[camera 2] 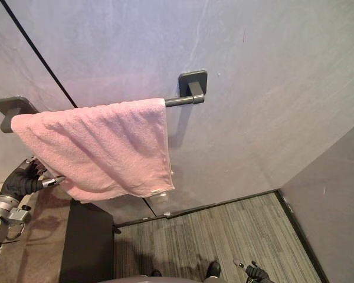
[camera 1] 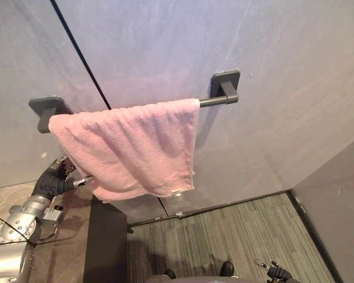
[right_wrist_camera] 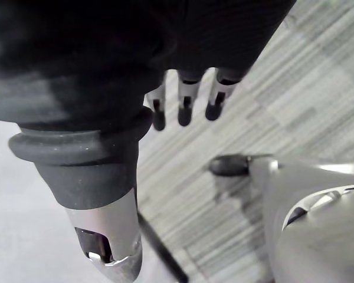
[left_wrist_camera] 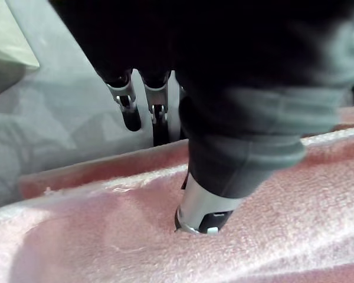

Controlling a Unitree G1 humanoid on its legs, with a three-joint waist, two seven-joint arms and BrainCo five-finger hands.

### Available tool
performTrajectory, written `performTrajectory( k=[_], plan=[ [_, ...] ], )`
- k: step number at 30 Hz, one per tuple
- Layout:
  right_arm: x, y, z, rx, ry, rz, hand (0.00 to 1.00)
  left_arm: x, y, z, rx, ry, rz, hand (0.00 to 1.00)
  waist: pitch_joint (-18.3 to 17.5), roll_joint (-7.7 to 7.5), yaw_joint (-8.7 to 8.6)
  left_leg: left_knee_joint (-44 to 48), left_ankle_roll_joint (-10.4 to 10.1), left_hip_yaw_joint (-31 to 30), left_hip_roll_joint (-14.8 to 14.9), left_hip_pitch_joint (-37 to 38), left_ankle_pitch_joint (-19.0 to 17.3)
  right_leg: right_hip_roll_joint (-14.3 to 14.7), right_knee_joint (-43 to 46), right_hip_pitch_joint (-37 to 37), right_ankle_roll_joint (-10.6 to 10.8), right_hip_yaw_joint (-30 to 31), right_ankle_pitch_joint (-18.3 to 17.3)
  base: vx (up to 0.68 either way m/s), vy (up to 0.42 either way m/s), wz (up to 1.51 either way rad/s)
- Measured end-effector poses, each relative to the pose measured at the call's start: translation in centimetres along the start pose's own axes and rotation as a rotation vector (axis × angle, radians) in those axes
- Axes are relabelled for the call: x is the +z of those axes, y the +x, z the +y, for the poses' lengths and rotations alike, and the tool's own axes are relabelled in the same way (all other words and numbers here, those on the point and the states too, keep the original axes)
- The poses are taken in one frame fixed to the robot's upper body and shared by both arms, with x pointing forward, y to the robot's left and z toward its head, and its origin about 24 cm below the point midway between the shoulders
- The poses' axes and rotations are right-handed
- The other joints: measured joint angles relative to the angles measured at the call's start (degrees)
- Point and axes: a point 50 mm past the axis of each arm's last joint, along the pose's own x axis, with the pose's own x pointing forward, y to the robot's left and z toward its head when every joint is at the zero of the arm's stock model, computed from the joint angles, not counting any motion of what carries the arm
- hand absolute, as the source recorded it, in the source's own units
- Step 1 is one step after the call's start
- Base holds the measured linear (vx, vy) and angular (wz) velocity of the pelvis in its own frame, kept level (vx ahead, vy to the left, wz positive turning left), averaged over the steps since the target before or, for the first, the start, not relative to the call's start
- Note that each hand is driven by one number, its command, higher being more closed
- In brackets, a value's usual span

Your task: Organize washtable

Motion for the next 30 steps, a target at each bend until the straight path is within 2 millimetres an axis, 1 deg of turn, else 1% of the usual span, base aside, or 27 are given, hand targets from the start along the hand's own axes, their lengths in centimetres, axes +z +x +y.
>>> performTrajectory(
  k=[2, 3, 10, 12, 13, 14, 15, 17, 18, 20, 22, 24, 25, 27, 28, 30],
  plan=[
    [0.0, 0.0, 0.0, -0.001, 0.000, 0.000, 0.00, -0.2, 0.0, -0.1, 0.007, 0.025, 0.011, 0.00, 0.04, -0.10, -0.04, -0.01, 0.08, 0.21, -0.05, 0.00, -0.06, -0.03, 0.00, -0.10, 0.06, 0.16, 0.04, -0.02, 0.000, -0.04],
    [0.0, 0.0, 0.0, -0.001, 0.000, 0.000, 0.00, -0.3, 0.0, -0.2, 0.022, 0.023, 0.013, 1.00, 0.04, -0.10, -0.05, -0.01, 0.11, 0.25, -0.08, 0.01, -0.09, -0.05, 0.00, -0.11, 0.06, 0.19, 0.04, -0.02, -0.001, -0.03],
    [0.1, 0.0, 0.0, -0.013, 0.003, -0.004, 0.00, -2.3, -0.3, -1.2, 0.133, 0.023, 0.076, 1.00, 0.06, -0.11, 0.01, 0.00, 0.13, 0.39, -0.07, 0.09, -0.16, -0.05, 0.01, -0.10, 0.06, 0.34, 0.05, -0.03, -0.008, 0.00],
    [0.9, 0.0, 0.3, -0.006, 0.004, -0.039, 0.00, -2.6, -0.4, -1.5, 0.139, 0.015, 0.085, 1.00, 0.07, -0.12, 0.07, 0.00, 0.13, 0.39, -0.07, 0.08, -0.16, -0.05, 0.01, -0.10, 0.06, 0.35, 0.05, -0.02, -0.005, 0.00],
    [1.6, 0.0, 0.6, 0.004, 0.016, -0.076, 0.00, -2.7, -0.5, -1.5, 0.147, 0.017, 0.090, 1.00, 0.10, -0.14, 0.02, 0.00, 0.13, 0.43, -0.07, 0.08, -0.16, -0.05, 0.00, -0.13, 0.06, 0.42, 0.05, -0.05, -0.012, -0.04],
    [3.0, -0.1, 1.0, 0.021, 0.020, -0.138, 0.00, -2.7, -0.5, -1.4, 0.160, 0.018, 0.090, 1.00, 0.21, -0.14, 0.02, 0.00, 0.13, 0.61, -0.07, 0.08, -0.16, -0.04, 0.01, -0.26, 0.06, 0.65, 0.11, -0.05, -0.012, -0.06],
    [3.9, -0.3, 1.3, 0.034, 0.010, -0.179, 0.00, -2.7, -0.5, -1.3, 0.166, 0.018, 0.089, 1.00, 0.27, -0.13, 0.01, 0.00, 0.13, 0.74, -0.07, 0.08, -0.16, -0.04, 0.01, -0.33, 0.07, 0.79, 0.15, -0.04, -0.008, -0.10],
    [8.2, -1.3, 2.8, 0.101, -0.006, -0.370, 0.00, -2.6, -0.5, -1.1, 0.176, 0.019, 0.086, 1.00, 0.38, -0.23, 0.01, 0.02, 0.14, 1.27, -0.04, 0.11, -0.18, 0.00, 0.00, -0.59, 0.05, 1.43, 0.28, -0.04, -0.008, -0.12],
    [9.4, -1.7, 3.2, 0.120, -0.011, -0.421, 0.00, -2.6, -0.5, -1.1, 0.175, 0.019, 0.085, 1.00, 0.42, -0.30, 0.05, 0.16, 0.16, 1.44, -0.01, 0.07, -0.23, 0.00, 0.00, -0.66, 0.04, 1.59, 0.33, -0.04, -0.009, -0.12],
    [13.6, -3.8, 4.9, 0.205, -0.018, -0.618, 0.00, -2.5, -0.5, -1.1, 0.175, 0.019, 0.082, 1.00, 0.70, -0.74, 0.11, 0.71, 0.08, 1.79, 0.06, -0.23, -0.49, 0.06, 0.02, -0.95, -0.06, 2.02, 0.51, -0.04, -0.012, -0.10],
    [16.3, -5.7, 6.0, 0.272, -0.011, -0.759, 0.00, -2.1, -0.3, -1.2, 0.174, 0.020, 0.062, 1.00, 1.53, -1.11, 0.21, 1.13, 0.24, 2.30, 0.13, -0.20, -0.65, 0.11, 0.18, -0.93, -0.25, 2.38, 0.77, -0.04, -0.010, -0.10],
    [18.6, -7.8, 7.6, 0.356, -0.006, -0.881, 0.00, -1.7, -0.2, -1.3, 0.171, 0.023, 0.046, 1.00, 1.92, -1.40, 0.28, 2.02, 0.32, 2.96, 0.32, -0.24, -1.23, 0.12, 0.18, -0.90, -0.24, 3.01, 0.95, -0.06, -0.007, -0.14],
    [19.1, -8.5, 8.1, 0.384, -0.011, -0.913, 0.00, -1.6, -0.1, -1.3, 0.169, 0.024, 0.041, 1.00, 1.94, -1.42, 0.24, 2.08, 0.36, 3.08, 0.52, -0.21, -1.29, 0.09, 0.19, -0.88, -0.21, 3.12, 0.98, -0.05, -0.009, -0.11],
    [20.6, -11.1, 10.1, 0.507, -0.055, -1.020, 0.00, -1.0, 0.2, -1.4, 0.166, 0.026, 0.011, 1.00, 2.49, -1.75, 0.21, 2.36, 0.41, 3.27, 0.51, 0.04, -1.57, 0.02, 0.18, -0.59, -0.16, 3.32, 1.11, -0.05, -0.004, -0.05],
    [20.9, -11.7, 10.5, 0.536, -0.067, -1.039, 0.00, -0.8, 0.3, -1.3, 0.167, 0.026, 0.005, 1.00, 2.56, -1.85, 0.23, 2.40, 0.40, 3.29, 0.51, 0.10, -1.61, 0.03, 0.18, -0.51, -0.16, 3.34, 1.11, -0.05, 0.000, -0.03],
    [21.9, -13.9, 12.2, 0.658, -0.092, -1.109, 0.00, -0.7, 0.5, -1.5, 0.160, 0.024, -0.002, 1.00, 2.73, -2.13, 0.24, 2.45, 0.35, 3.45, 0.54, 0.10, -1.70, 0.05, 0.18, -0.44, -0.15, 3.53, 1.12, -0.05, -0.007, -0.04]
  ],
)
